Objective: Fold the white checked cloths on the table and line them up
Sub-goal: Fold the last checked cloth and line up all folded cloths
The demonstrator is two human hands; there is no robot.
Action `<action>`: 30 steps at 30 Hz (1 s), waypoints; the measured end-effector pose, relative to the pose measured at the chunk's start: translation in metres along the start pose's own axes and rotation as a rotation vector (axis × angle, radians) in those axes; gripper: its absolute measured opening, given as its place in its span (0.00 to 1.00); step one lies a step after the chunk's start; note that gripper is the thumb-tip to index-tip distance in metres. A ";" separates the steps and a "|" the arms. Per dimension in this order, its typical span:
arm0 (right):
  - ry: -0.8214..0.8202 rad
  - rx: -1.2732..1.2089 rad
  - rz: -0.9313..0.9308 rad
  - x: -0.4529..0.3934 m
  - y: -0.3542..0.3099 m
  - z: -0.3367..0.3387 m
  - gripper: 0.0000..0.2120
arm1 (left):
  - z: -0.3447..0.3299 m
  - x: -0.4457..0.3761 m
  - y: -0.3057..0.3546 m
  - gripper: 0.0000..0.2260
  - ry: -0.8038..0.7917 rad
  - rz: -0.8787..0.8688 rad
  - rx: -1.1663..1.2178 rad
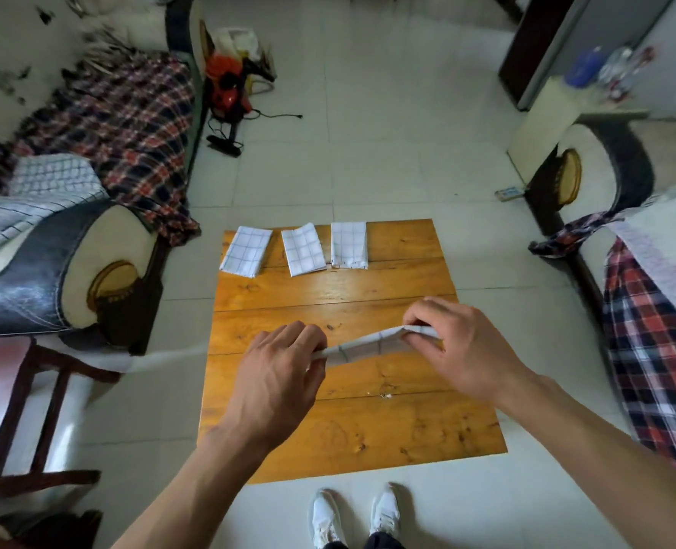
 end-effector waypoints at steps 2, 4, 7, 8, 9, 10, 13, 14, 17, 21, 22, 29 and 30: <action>0.013 0.025 0.000 0.011 -0.009 0.018 0.06 | 0.011 0.000 0.013 0.11 0.006 -0.034 0.015; 0.039 0.061 -0.011 0.022 -0.014 0.032 0.06 | 0.021 -0.002 0.023 0.10 0.023 -0.077 0.035; 0.074 0.086 -0.036 0.036 -0.017 0.051 0.07 | 0.029 -0.015 0.036 0.08 0.039 -0.138 0.053; 0.087 0.088 -0.043 0.041 -0.017 0.057 0.08 | 0.031 -0.021 0.040 0.08 0.038 -0.153 0.053; 0.098 0.093 -0.051 0.045 -0.017 0.064 0.09 | 0.032 -0.027 0.045 0.08 0.035 -0.167 0.052; 0.107 0.100 -0.062 0.050 -0.015 0.071 0.09 | 0.033 -0.033 0.050 0.08 0.033 -0.179 0.055; 0.139 0.122 -0.097 0.069 -0.004 0.093 0.08 | 0.034 -0.048 0.071 0.07 0.027 -0.208 0.104; 0.159 0.133 -0.114 0.077 0.002 0.101 0.07 | 0.033 -0.053 0.080 0.07 0.016 -0.223 0.120; 0.225 0.113 -0.164 0.106 0.028 0.125 0.07 | 0.021 -0.069 0.114 0.05 -0.007 -0.311 0.160; 0.305 0.047 -0.232 0.153 0.074 0.160 0.06 | -0.008 -0.090 0.177 0.02 -0.018 -0.407 0.196; 0.315 0.042 -0.245 0.165 0.087 0.168 0.06 | -0.017 -0.095 0.195 0.02 -0.019 -0.422 0.205; 0.415 0.017 -0.308 0.257 0.206 0.238 0.06 | -0.094 -0.131 0.333 0.05 -0.044 -0.472 0.245; 0.428 0.009 -0.318 0.269 0.222 0.249 0.07 | -0.105 -0.136 0.353 0.06 -0.047 -0.462 0.258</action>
Point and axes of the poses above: each hand's wrist, its own x-axis away from the middle knuckle, its own z-axis out of the back of the hand, y = z × x, the point moved 4 cm from there along -x, towards the middle knuckle, and after that the axes turned 8 degrees about -z, right-handed, at the moved point
